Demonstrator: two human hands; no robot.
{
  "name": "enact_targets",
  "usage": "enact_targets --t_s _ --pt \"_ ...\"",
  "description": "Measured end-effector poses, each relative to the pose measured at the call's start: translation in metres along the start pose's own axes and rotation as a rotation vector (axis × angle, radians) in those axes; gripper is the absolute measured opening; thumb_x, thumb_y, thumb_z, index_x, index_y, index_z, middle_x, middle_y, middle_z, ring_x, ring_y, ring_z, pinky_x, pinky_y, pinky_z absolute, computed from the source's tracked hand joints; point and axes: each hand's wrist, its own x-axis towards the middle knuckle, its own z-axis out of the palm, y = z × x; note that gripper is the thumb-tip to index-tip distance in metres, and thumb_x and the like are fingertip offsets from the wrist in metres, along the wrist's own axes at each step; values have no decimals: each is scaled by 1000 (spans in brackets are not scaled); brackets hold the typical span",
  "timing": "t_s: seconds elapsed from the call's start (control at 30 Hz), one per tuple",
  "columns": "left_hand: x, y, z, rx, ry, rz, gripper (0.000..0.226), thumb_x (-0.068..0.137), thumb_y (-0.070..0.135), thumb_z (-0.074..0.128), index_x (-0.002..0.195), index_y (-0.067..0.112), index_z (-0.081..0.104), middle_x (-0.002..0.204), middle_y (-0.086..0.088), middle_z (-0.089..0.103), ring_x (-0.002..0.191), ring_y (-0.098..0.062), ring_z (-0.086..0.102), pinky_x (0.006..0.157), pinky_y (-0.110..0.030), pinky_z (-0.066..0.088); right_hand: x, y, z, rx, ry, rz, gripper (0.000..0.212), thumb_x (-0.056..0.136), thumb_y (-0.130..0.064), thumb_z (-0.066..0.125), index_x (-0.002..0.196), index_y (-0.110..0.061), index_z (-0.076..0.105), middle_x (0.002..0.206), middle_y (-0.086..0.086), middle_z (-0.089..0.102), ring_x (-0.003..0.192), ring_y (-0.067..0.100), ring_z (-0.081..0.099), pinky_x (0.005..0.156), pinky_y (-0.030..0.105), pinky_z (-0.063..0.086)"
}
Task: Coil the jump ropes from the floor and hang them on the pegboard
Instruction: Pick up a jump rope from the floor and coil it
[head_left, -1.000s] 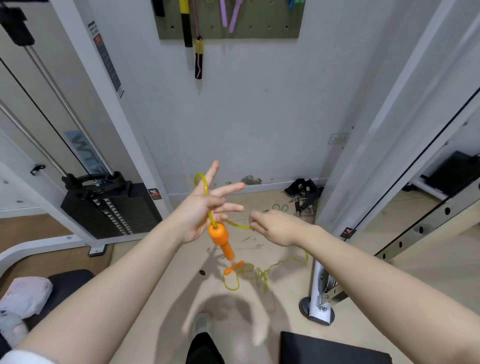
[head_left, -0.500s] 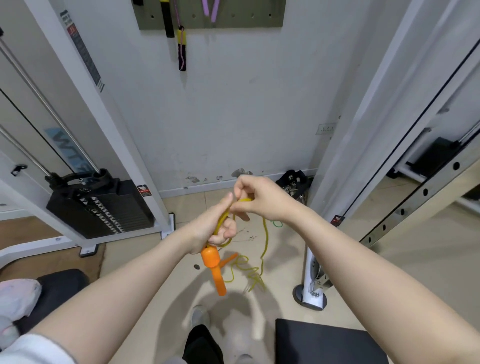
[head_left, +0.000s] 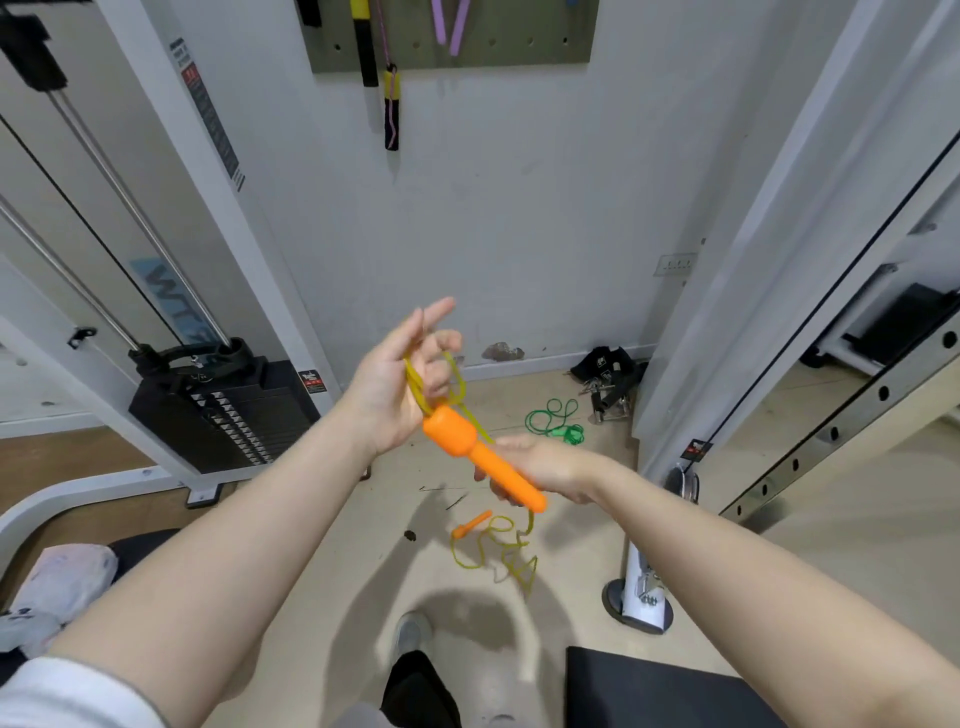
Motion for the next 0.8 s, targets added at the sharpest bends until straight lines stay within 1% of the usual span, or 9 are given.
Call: enact_targets --t_s 0.1,0.17,0.2,0.27,0.33,0.4,0.53,0.67,0.8 --pt "8 -9 -12 45 291 -4 37 102 29 31 136 16 26 105 -15 66 62 -24 69 49 -25 56 -9 -24 5 -291 -126 5 7 95 -20 52 95 -12 51 67 1 53 47 8 50 49 19 40" --pt "7 -18 -17 152 374 -58 48 103 29 29 146 23 8 129 -19 54 93 -38 65 67 -42 57 -18 -43 6 -499 -208 18 24 86 -20 65 105 -10 54 66 2 55 38 7 47 45 20 36" --pt "6 -22 -19 225 386 -77 52 103 29 29 147 26 1 132 -18 51 99 -39 63 74 -45 54 -22 -53 8 -577 -229 1 25 83 -21 68 102 -9 57 64 2 54 35 6 44 42 18 35" --pt "1 -33 -18 368 346 -86 57 102 26 32 148 30 -2 120 -16 54 76 -27 67 72 -38 51 -26 -72 8 -789 -114 -145 15 81 -21 68 89 -9 63 61 2 54 40 11 39 41 11 32" --pt "-7 -42 -12 554 243 -121 53 101 27 35 147 32 8 98 -12 57 49 -15 58 57 -25 49 -25 -86 1 -907 119 -315 8 78 -23 67 74 -16 65 59 0 58 53 9 44 50 13 39" --pt "-18 -42 -3 624 122 -238 33 99 40 32 128 25 39 84 -13 60 44 -16 57 51 -22 50 -23 -90 -11 -728 243 -420 18 72 -20 72 64 -24 57 56 -5 59 53 7 50 58 24 44" --pt "-29 -22 -1 394 -93 -455 88 80 76 9 91 4 59 53 -14 54 21 -8 22 35 -14 31 -19 -86 -27 -189 241 -524 32 72 -7 77 69 -20 48 56 -4 45 51 4 37 54 21 31" --pt "-33 -7 0 184 -299 -438 80 73 74 19 67 6 63 43 -10 49 18 -3 22 34 -8 25 0 -71 -25 155 212 -485 24 75 -18 71 74 -17 47 63 6 40 58 10 35 55 20 30" --pt "-29 8 -12 -11 -461 -286 60 84 61 34 73 11 65 48 -2 53 22 -2 36 38 -15 41 11 -45 -6 267 211 -339 29 97 -31 42 80 -9 50 56 -3 49 51 6 45 59 22 36"
